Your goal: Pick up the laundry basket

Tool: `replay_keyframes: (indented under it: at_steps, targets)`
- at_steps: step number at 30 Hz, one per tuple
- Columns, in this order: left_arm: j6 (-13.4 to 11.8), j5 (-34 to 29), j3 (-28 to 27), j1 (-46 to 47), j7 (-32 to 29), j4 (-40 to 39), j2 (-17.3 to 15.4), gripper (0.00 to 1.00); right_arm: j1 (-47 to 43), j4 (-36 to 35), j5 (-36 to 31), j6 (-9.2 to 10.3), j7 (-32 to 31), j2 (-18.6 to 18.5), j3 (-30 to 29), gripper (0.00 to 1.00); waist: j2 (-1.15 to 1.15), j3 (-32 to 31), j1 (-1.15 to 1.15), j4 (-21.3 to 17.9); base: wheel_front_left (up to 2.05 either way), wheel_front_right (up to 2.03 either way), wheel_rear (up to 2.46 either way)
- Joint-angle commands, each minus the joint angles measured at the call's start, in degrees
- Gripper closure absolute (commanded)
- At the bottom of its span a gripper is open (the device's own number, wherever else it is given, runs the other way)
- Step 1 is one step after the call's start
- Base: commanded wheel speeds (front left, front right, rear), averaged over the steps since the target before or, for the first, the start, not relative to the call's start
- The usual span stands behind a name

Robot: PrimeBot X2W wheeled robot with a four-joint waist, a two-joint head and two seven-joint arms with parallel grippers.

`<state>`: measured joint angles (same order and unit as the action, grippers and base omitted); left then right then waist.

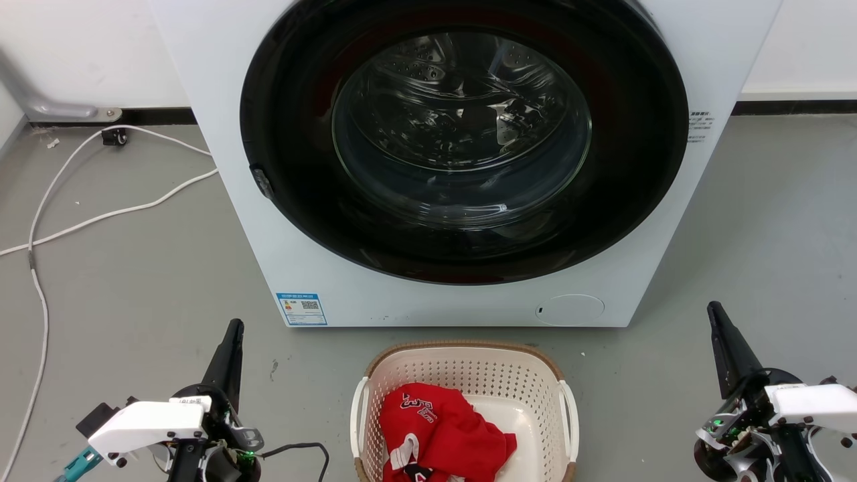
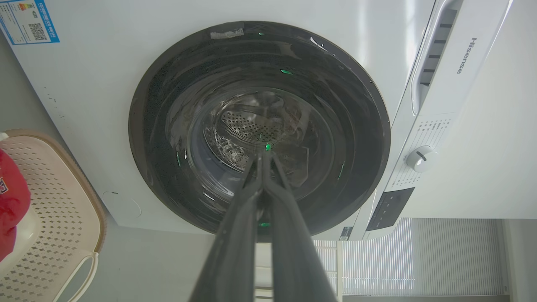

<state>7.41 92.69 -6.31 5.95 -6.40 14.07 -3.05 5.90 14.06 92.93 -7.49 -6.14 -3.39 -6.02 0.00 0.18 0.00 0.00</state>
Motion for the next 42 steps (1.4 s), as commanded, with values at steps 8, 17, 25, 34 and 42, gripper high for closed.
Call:
replay_keyframes:
  at_steps: [8, 17, 25, 34, 42]
  targets:
    - [0.19, -0.24, -0.23, 0.61, -0.16, 0.06, 0.05, 1.00, 0.67, 0.08, -0.23, 0.00, -0.23, 0.25, -0.15, 1.00, 0.00, 0.00, 0.00, 0.00, 0.00, 0.00, 0.00]
    - [0.19, -0.22, -0.26, 0.61, -0.19, 0.06, 0.08, 1.00, 0.68, 0.07, -0.29, 0.00, -0.30, 0.29, -0.22, 1.00, 0.00, 0.00, 0.00, 0.00, 0.00, 0.00, 0.00]
    - [0.19, -0.20, -0.29, 0.61, -0.22, 0.06, 0.10, 1.00, 0.69, 0.08, -0.35, 0.00, -0.29, 0.33, -0.26, 1.00, 0.00, 0.00, 0.00, 0.00, 0.00, 0.00, 0.00]
    - [0.19, -0.23, -0.31, 0.61, -0.22, 0.06, 0.12, 1.00, 0.70, 0.08, -0.38, 0.00, -0.32, 0.36, -0.31, 1.00, 0.00, 0.00, 0.00, 0.00, 0.00, 0.00, 0.00]
    - [-0.03, -0.21, 0.02, -0.79, 0.08, 0.96, 0.21, 1.00, -0.80, 0.95, -0.22, 0.00, -0.12, 0.25, -0.11, 1.00, 0.00, 0.00, 0.00, 0.00, 0.00, 0.00, 0.00]
